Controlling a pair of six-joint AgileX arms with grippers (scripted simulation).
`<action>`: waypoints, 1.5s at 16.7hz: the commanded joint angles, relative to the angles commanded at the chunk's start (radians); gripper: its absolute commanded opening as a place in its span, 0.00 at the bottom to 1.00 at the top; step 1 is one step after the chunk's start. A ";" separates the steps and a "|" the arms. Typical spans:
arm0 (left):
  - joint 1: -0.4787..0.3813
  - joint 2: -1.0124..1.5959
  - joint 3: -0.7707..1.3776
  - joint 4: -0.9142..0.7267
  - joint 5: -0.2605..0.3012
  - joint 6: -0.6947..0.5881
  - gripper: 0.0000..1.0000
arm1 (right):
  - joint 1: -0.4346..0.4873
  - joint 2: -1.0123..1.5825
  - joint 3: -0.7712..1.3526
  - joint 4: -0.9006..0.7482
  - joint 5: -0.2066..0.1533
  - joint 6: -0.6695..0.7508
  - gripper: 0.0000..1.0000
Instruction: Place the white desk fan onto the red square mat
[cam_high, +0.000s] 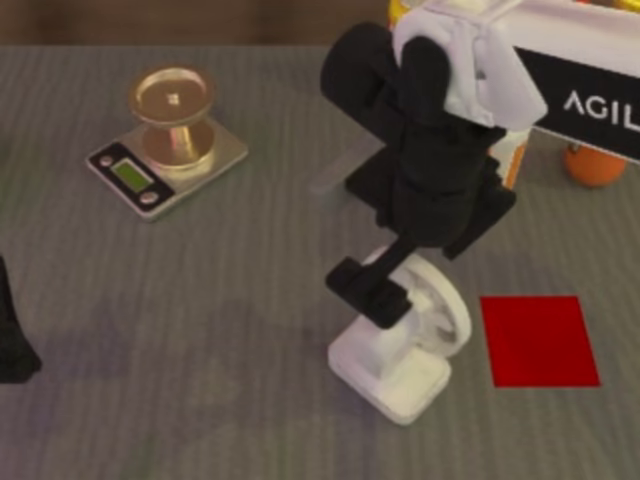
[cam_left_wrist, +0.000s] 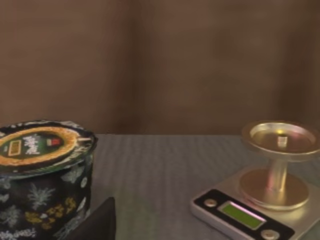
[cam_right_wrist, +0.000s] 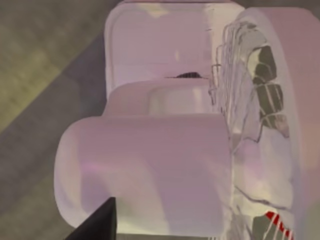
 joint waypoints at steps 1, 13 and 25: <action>0.000 0.000 0.000 0.000 0.000 0.000 1.00 | 0.000 0.000 0.000 0.000 0.000 0.000 0.85; 0.000 0.000 0.000 0.000 0.000 0.000 1.00 | 0.000 0.000 0.000 0.000 0.000 0.000 0.00; 0.000 0.000 0.000 0.000 0.000 0.000 1.00 | 0.001 -0.002 0.075 -0.073 0.002 0.000 0.00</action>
